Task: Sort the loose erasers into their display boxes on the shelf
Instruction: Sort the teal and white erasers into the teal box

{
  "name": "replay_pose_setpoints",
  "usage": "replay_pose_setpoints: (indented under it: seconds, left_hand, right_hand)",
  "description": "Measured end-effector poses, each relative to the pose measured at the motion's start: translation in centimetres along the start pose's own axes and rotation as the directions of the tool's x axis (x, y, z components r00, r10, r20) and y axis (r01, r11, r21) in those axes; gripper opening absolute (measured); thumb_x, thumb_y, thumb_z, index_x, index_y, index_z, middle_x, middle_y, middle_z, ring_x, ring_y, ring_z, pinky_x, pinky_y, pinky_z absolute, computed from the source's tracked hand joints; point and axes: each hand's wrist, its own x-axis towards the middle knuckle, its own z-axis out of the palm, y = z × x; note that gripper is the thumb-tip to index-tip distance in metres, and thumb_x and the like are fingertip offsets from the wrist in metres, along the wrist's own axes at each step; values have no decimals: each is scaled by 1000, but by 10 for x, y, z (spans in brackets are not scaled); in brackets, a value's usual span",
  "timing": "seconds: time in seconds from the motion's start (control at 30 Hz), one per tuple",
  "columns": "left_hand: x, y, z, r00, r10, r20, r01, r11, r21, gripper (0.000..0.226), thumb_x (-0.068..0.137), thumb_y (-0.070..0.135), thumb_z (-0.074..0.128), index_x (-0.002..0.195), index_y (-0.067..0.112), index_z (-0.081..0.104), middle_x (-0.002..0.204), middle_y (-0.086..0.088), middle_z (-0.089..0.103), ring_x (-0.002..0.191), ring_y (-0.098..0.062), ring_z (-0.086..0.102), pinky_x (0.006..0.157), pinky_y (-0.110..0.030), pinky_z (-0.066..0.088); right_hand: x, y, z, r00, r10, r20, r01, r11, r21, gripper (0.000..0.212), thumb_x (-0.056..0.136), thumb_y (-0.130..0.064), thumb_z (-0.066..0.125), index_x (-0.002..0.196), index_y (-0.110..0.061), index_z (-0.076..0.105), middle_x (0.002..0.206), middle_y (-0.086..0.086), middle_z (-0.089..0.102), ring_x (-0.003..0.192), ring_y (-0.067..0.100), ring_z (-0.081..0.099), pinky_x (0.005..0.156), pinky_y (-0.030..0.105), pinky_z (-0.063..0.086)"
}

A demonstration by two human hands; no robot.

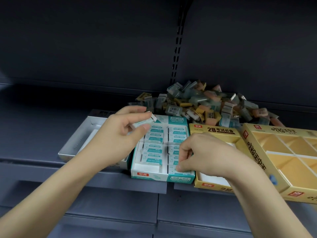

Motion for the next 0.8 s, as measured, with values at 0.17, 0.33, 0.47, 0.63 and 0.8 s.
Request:
replay_pose_setpoints:
  seconds: [0.17,0.33,0.47,0.63,0.8]
  left_hand:
    - [1,-1,-1,999,-22,26,22,1000,-15,40,89,3,56,95,42,65,115,14,61,111,-4,56,100,-32,45]
    - [1,-1,0,998,-43,51,45,999,-24,54,87,0,58,95,53,62,111,8,60,105,-6,59,89,-30,52]
    - [3,2,3,994,-91,63,93,995,-24,67,87,3,59,107,66,50,101,0,54,102,-23,59,95,-43,49]
    - [-1,11,3,976,-150,159,152,988,-1,35,86,7,61,98,40,66,102,8,68,92,-7,66,89,-36,53]
    - [-4,16,5,970,-223,102,213,972,100,9,81,13,67,81,22,70,79,4,67,61,5,55,56,-6,43]
  right_hand:
    - [2,2,1,1000,-6,-18,6,1000,24,15,77,-27,74,66,-26,64,74,-13,60,72,2,53,58,17,40]
    - [5,7,5,966,83,-243,-29,975,219,16,83,-32,68,70,-25,62,61,-12,54,57,1,48,44,9,34]
    - [6,10,6,943,106,-316,-15,961,277,18,84,-34,67,71,-23,62,54,-12,48,44,1,41,41,8,32]
    - [8,9,1,922,71,-380,42,959,282,19,86,-35,64,72,-23,62,55,-10,52,45,2,42,43,9,34]
    - [10,7,2,923,53,-381,61,957,282,18,85,-36,64,74,-22,63,56,-10,52,48,3,44,44,10,34]
